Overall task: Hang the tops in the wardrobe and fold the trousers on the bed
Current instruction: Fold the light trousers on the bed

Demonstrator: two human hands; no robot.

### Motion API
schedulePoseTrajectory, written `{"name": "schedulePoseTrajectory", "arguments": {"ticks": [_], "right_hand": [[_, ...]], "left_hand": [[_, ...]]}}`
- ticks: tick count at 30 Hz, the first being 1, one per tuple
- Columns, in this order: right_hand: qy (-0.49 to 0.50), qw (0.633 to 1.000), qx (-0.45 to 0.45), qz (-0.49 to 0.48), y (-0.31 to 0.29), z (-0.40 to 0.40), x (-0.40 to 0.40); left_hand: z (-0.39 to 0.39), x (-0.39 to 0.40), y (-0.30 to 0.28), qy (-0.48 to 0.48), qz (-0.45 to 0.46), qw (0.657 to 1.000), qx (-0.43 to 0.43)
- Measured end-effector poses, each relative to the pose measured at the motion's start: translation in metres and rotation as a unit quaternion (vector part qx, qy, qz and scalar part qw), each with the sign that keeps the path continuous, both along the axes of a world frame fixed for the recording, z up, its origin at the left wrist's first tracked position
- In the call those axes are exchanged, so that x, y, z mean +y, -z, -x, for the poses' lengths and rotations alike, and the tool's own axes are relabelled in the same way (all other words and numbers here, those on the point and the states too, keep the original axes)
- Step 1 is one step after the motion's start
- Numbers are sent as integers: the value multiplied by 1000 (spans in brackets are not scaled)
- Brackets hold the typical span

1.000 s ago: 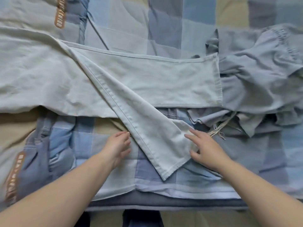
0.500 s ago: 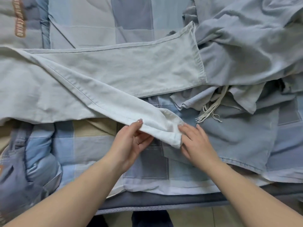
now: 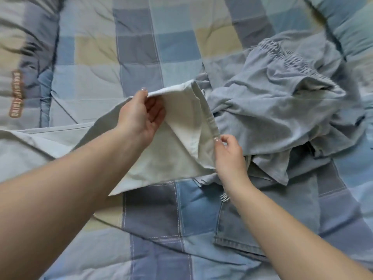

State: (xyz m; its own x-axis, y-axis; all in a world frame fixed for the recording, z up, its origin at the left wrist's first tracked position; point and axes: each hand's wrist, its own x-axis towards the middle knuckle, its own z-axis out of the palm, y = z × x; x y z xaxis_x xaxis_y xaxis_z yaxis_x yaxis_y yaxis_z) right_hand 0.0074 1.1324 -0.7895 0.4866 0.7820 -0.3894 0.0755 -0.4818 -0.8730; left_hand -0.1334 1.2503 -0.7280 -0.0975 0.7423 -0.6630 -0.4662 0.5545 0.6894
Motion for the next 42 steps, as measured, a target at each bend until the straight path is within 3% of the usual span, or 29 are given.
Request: {"name": "schedulePoseTrajectory", "arguments": {"ticks": [5,9,11,15,17,19,22,27,30,35,38,40,42], "right_hand": [[32,989,79,118,30,-29,36],[-4,985,75,153,40,-42,41],[-47,989,10,137,36,-42,40],[-179,950,-235,98,30,-35,24],[-242,925,-268,119,34,-27,21],[-276,918,-227,173,42,-24,27],[-253,934,-126,217,45,-29,42],[-103,984,-124,82,17,-37,10],[-32,990,-74,112,8,-37,-51],[1,975,7,224,26,-50,-132],[-64,965,45,250,43,-51,-142],[-68,967,77,233,44,-50,-135],[-48,973,78,211,42,-47,-127]], "left_hand": [[-40,41,17,91,-11,995,41],[-38,13,56,175,-17,968,180],[-21,-20,79,229,-53,922,307],[26,-83,113,387,-154,778,471],[41,-101,125,468,-179,710,495],[48,-107,132,510,-192,675,498],[46,-102,132,494,-206,681,499],[17,-75,108,422,-249,735,470],[-1,-75,95,465,-300,705,444],[-12,-117,103,629,-266,620,385],[-20,-119,112,615,-259,633,391],[-33,-108,110,565,-316,642,412],[-51,-100,98,572,-392,591,411]]}}
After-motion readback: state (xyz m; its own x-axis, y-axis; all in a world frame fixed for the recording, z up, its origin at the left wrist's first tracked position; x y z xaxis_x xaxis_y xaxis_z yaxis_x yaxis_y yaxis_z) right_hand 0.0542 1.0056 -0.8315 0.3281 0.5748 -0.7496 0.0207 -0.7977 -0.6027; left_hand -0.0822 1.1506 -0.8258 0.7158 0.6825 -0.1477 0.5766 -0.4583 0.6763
